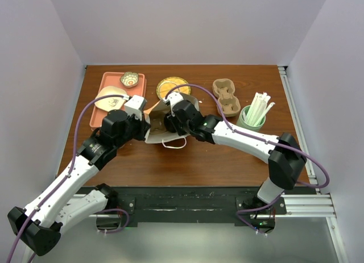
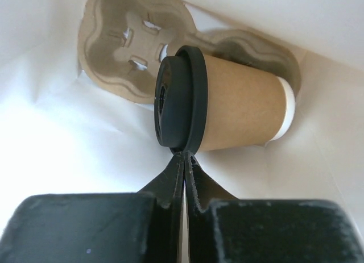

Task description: Pack the takeout coffee

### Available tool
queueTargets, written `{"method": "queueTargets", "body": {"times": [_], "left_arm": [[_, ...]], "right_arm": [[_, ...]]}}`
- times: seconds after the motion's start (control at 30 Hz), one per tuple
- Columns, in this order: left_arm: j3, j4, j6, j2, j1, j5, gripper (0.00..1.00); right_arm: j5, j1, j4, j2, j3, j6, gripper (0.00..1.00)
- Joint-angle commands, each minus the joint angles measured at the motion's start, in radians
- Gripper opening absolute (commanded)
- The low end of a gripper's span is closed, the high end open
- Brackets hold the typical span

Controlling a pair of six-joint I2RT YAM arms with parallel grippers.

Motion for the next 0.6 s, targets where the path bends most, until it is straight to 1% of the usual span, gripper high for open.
{"method": "queueTargets", "body": {"times": [0.0,0.13,0.2,0.23,0.33,0.4,0.57], "left_arm": [[-0.011,0.006,-0.013,-0.008,-0.006,-0.008,0.00],[-0.019,0.011,-0.016,-0.009,-0.005,-0.011,0.00],[-0.024,0.017,-0.019,-0.009,-0.006,-0.008,0.00],[-0.024,0.020,-0.019,-0.009,-0.006,0.000,0.00],[-0.025,0.020,-0.020,-0.011,-0.005,0.005,0.00],[-0.028,0.021,-0.020,-0.011,-0.005,0.011,0.00],[-0.031,0.029,-0.023,-0.013,-0.005,0.015,0.00]], "right_arm": [[0.004,-0.006,0.044,-0.073,0.010,-0.035,0.00],[-0.025,-0.006,0.041,-0.077,0.016,-0.040,0.00],[-0.015,-0.004,0.024,-0.056,0.028,-0.024,0.11],[-0.010,-0.006,0.016,-0.051,0.031,-0.023,0.21],[-0.005,-0.006,0.064,-0.057,0.017,-0.015,0.41],[0.002,-0.006,0.084,-0.056,0.016,-0.009,0.49],[0.031,-0.006,0.146,-0.039,0.013,0.002,0.56]]}}
